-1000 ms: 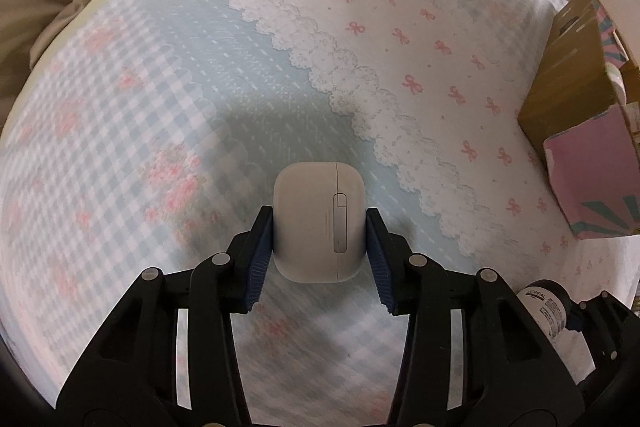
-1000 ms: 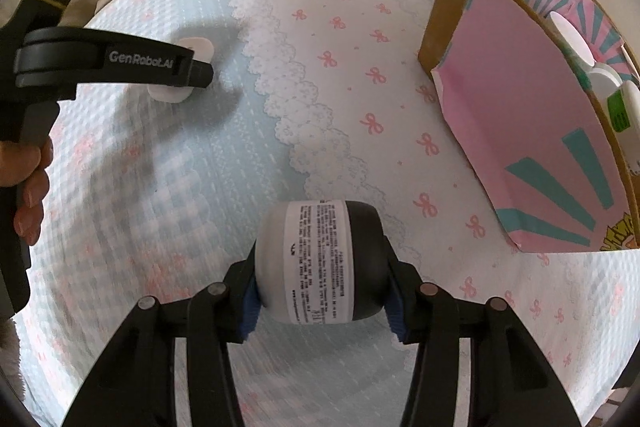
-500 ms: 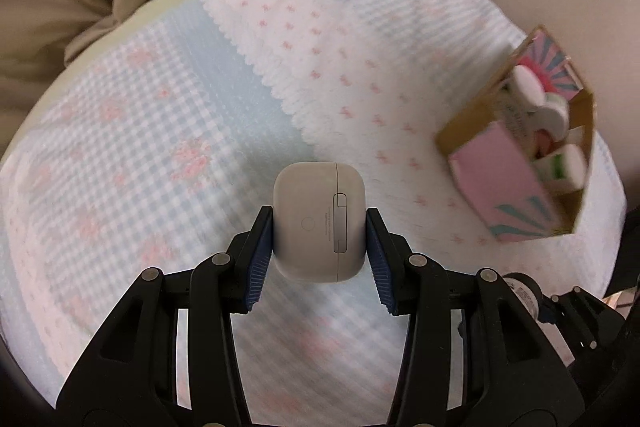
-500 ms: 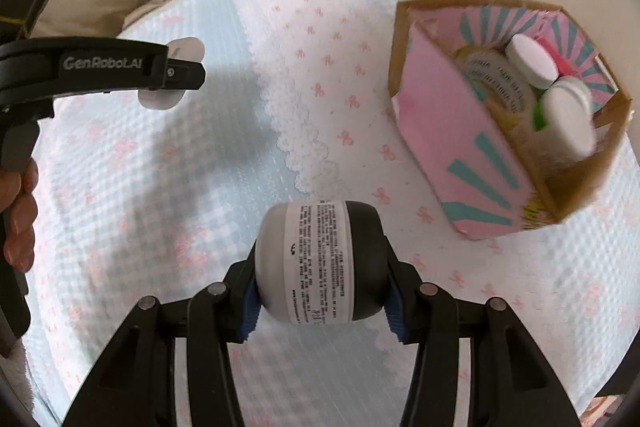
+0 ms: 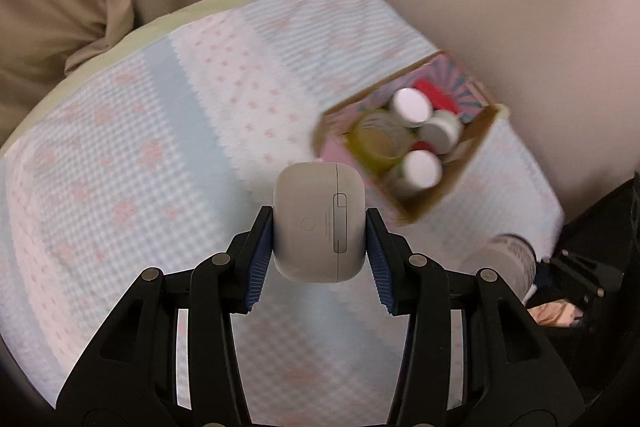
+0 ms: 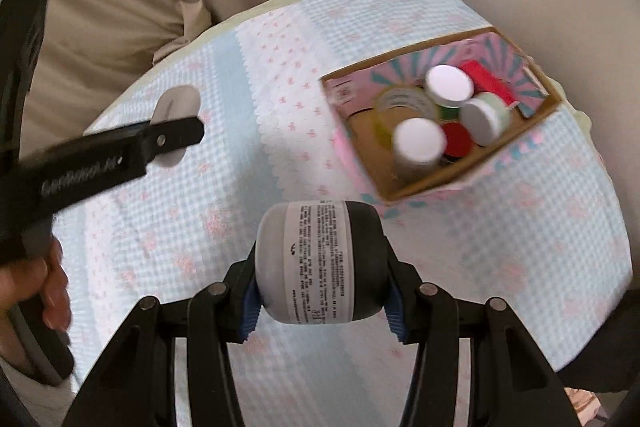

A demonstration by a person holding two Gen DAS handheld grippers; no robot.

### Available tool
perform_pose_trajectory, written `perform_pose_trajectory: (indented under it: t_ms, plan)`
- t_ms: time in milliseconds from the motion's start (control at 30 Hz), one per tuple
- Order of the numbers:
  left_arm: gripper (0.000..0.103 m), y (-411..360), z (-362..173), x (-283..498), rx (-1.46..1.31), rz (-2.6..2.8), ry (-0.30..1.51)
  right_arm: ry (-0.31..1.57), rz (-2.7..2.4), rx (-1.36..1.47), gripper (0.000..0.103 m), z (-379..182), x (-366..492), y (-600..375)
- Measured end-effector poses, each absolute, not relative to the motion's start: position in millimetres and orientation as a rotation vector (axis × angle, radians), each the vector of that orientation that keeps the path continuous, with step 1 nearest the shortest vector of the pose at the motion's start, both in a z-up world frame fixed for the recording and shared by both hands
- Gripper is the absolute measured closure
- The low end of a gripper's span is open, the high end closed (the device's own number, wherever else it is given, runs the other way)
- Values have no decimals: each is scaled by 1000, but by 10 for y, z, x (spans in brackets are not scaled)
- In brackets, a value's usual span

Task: Organize rigid objects
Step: 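Carry the earbud case and black-lidded jar over the cardboard box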

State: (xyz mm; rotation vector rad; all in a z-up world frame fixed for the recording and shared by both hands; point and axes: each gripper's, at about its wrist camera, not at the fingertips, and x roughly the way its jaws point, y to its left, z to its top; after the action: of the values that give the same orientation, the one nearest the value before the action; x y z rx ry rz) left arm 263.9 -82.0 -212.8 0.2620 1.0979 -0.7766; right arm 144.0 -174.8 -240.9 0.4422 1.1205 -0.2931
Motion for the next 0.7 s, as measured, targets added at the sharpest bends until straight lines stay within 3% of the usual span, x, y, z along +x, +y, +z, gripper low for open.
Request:
perform_pose_trajectory:
  t_ms: [400,700]
  plan:
    - [62,-1803,-1746,2285,218,-752,1070,1091,-318,481,57,-1988,1014,-3142]
    - [62,-2595,-1996,2533,126,-661,1133,1146,-234,423,57,-2123,1269,-4190]
